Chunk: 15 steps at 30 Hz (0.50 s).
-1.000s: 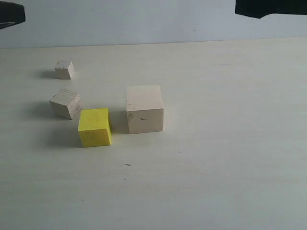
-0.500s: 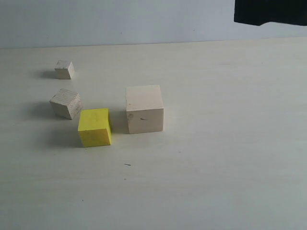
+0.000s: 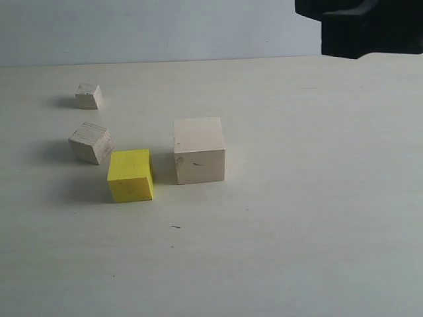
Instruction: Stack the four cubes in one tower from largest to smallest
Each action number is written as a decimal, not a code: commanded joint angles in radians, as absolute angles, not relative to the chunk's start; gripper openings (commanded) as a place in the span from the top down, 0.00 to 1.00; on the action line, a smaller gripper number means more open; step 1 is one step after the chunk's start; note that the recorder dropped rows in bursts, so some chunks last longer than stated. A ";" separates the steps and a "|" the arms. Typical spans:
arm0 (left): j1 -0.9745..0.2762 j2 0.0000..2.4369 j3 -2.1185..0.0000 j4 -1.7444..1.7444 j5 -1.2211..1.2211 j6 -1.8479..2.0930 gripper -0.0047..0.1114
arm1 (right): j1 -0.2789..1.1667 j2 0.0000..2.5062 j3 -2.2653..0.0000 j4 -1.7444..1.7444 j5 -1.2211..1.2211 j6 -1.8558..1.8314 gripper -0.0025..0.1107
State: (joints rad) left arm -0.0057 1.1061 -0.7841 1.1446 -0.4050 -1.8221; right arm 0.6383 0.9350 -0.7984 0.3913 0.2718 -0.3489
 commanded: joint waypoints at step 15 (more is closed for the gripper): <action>-0.011 1.104 -0.895 1.270 -0.439 -2.125 0.96 | 0.641 0.932 -0.795 0.390 0.257 -0.309 0.98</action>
